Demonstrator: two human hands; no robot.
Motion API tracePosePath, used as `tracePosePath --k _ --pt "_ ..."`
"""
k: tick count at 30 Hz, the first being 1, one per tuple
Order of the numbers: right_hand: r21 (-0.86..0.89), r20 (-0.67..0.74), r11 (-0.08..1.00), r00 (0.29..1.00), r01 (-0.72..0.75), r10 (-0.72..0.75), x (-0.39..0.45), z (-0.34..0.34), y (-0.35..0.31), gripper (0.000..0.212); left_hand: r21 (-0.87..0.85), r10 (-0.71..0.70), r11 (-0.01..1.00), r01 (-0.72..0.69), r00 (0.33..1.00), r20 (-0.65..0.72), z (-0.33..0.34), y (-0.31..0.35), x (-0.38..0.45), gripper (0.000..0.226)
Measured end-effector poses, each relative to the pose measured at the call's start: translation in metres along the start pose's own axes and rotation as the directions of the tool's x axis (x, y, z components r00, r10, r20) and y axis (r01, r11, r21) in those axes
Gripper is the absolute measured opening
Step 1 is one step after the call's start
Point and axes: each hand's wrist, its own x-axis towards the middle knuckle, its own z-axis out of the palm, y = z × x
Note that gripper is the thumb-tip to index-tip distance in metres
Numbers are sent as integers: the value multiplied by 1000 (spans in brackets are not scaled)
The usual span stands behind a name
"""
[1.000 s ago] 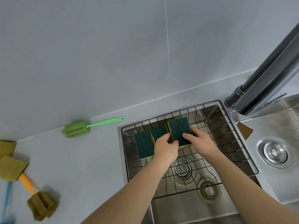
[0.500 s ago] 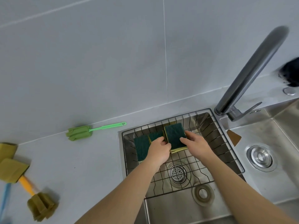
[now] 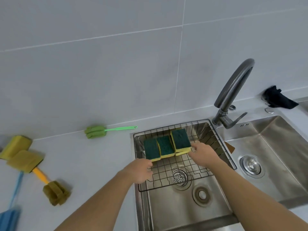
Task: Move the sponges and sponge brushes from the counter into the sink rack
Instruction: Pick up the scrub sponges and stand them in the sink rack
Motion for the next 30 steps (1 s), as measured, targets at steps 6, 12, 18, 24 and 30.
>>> tracePosePath --k 6,12,18,24,30 --pt "-249 33 966 997 -63 73 -31 -2 -23 40 54 -58 997 58 998 -16 -11 -63 -37 46" --pt "-390 30 921 999 -4 17 -55 17 -82 37 19 -88 996 90 993 -83 -34 -127 -72 45" --pt "-425 59 903 998 59 -37 -75 45 -143 45 55 -94 993 102 987 -132 -57 -182 -108 45" --pt "-490 76 866 995 98 -70 -92 85 -203 48 15 -126 991 131 977 -172 -78 -243 -146 44" --pt "-552 134 820 987 151 -91 -97 133 -265 47 10 -172 984 178 959 -227 -97 -324 -184 45"
